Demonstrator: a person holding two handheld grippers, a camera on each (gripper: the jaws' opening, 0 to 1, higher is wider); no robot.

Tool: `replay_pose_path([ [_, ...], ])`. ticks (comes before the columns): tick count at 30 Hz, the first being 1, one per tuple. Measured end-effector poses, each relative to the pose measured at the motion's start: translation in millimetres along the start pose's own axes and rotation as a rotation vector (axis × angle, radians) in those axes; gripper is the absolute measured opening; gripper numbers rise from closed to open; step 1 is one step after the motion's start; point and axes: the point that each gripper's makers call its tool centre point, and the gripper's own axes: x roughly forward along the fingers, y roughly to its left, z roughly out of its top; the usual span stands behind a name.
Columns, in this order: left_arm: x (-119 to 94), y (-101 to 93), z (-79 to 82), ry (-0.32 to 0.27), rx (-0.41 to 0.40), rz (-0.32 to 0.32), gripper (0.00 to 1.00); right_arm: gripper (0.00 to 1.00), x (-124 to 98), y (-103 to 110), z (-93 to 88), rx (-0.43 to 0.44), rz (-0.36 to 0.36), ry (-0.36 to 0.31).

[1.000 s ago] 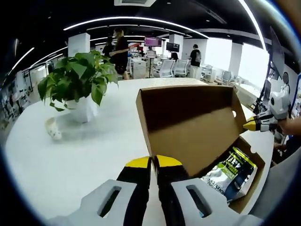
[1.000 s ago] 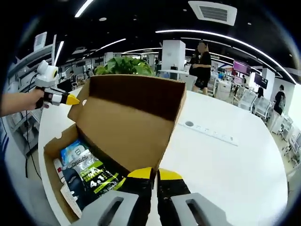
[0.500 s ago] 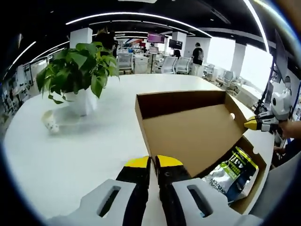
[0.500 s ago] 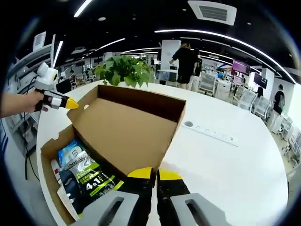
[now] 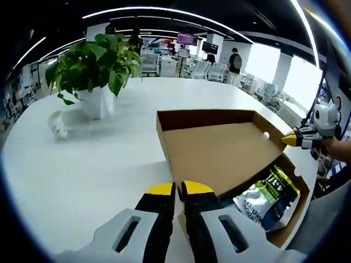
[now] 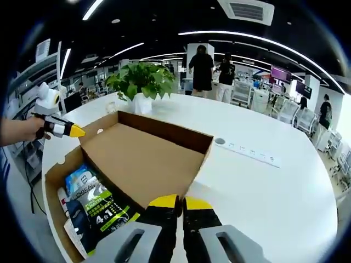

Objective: Operate the shoe box by opening the lid, removing the specified soft item, and placing it in the target area until the item is outside and the box remains undamaged.

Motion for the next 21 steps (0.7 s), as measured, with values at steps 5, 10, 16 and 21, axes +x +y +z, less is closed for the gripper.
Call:
replay_pose_path([
  [5,1.9,-0.2,-0.2,0.013,-0.009,0.006,0.03,0.0,3.5,-2.0,-0.5,0.013,0.004,0.014],
  [10,4.7,0.2,-2.2,0.029,-0.022,0.014,0.03,0.0,7.3,-3.6,-2.2,0.026,0.007,0.03],
  [16,7.7,2.0,-4.1,0.049,-0.06,0.013,0.03,0.0,10.2,-4.6,-4.5,0.045,0.009,0.048],
  [21,10.4,2.7,-4.7,0.06,-0.08,0.015,0.03,0.0,11.3,-4.6,-5.8,0.05,0.01,0.06],
])
